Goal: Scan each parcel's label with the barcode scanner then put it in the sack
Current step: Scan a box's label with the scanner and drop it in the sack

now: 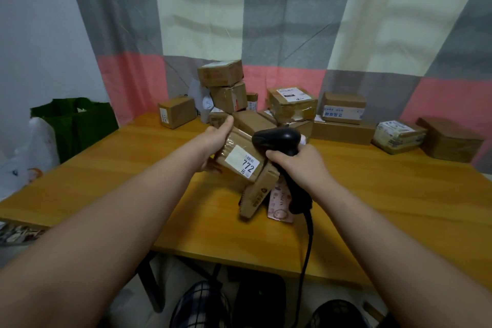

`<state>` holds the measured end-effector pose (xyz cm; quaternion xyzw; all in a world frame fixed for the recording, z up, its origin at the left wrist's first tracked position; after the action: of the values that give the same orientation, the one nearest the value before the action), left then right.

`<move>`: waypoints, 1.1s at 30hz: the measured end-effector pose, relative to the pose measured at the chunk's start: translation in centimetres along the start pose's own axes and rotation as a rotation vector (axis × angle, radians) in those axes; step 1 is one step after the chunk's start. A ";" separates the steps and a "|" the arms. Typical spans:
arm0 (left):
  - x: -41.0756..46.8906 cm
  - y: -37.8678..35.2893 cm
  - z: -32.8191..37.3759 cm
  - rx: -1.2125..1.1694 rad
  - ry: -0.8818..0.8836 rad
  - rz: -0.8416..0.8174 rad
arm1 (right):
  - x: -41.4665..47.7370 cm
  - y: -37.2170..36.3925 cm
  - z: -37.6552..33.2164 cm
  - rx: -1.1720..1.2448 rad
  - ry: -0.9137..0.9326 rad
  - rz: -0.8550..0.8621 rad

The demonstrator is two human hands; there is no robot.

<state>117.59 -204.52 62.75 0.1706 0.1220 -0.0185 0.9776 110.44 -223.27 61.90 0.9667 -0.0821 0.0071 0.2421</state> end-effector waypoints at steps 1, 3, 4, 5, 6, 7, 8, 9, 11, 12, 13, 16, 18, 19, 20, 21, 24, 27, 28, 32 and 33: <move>0.1 -0.3 -0.2 -0.021 0.018 -0.004 | 0.0 0.1 0.1 -0.035 0.001 0.002; 0.0 -0.4 -0.6 -0.042 0.031 -0.047 | 0.0 0.3 0.3 -0.119 0.007 -0.004; -0.1 -0.4 -0.9 -0.035 0.030 -0.075 | 0.0 0.4 0.4 -0.153 0.012 -0.006; -0.1 -0.1 -1.3 -0.037 0.024 -0.096 | 0.0 0.5 0.5 -0.173 0.018 -0.005; -0.1 0.2 -1.7 -0.048 0.018 -0.111 | 0.0 0.5 0.6 -0.178 0.022 -0.002; -0.1 0.6 -2.4 -0.062 0.018 -0.126 | 0.1 0.6 0.7 -0.179 0.028 0.000; -0.3 0.9 -3.1 -0.078 0.025 -0.138 | 0.1 0.6 0.8 -0.189 0.033 0.000; -0.6 1.2 -4.2 -0.089 0.031 -0.143 | 0.2 0.5 0.9 -0.205 0.033 0.000; -1.8 1.4 -6.4 -0.092 0.034 -0.115 | 0.4 0.4 1.2 -0.232 0.028 0.019; -2.4 1.5 -7.6 -0.098 0.027 -0.064 | 0.6 0.5 1.3 -0.243 0.027 0.037; -2.7 1.6 -8.9 -0.120 0.008 0.000 | 0.6 0.5 1.3 -0.258 0.030 0.056; -3.8 1.9 -11.8 -0.209 -0.098 0.102 | 0.7 0.6 1.5 -0.351 0.089 0.139; -4.8 2.1 -12.8 -0.156 -0.187 0.113 | -0.4 0.4 0.8 -0.442 0.154 0.208; -5.4 2.1 -13.2 -0.138 -0.231 0.121 | -1.1 0.3 0.5 -0.426 0.192 0.231; -6.1 2.2 -13.4 -0.153 -0.265 0.128 | -2.0 0.2 0.0 -0.353 0.233 0.231; -6.7 2.2 -13.6 -0.184 -0.294 0.138 | -3.0 -0.1 -0.3 -0.248 0.262 0.205; -7.9 2.2 -14.2 -0.187 -0.378 0.179 | -6.4 -1.6 -0.2 -0.021 0.251 0.066; -7.9 2.3 -15.1 -0.177 -0.408 0.195 | -8.9 -4.2 1.5 0.047 0.267 0.060; -7.8 2.4 -15.3 -0.177 -0.412 0.204 | -9.4 -5.1 2.0 0.064 0.273 0.066; -7.5 2.5 -15.4 -0.121 -0.471 0.235 | -10.3 -6.9 3.4 0.143 0.286 0.109; -7.6 2.4 -15.3 -0.102 -0.488 0.233 | -10.3 -7.1 3.6 0.168 0.288 0.113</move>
<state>106.89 -197.12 51.47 0.1244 -0.1366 0.0600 0.9809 101.29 -217.23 54.87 0.9664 -0.0997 0.1661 0.1688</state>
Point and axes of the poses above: each hand's wrist, its own x-axis towards the middle knuckle, its own y-axis out of the back of the hand, z = x × y, the point moved 1 cm from there along x, towards the middle knuckle, and after that the axes turned 2 degrees about -y, right-handed, at the moved point
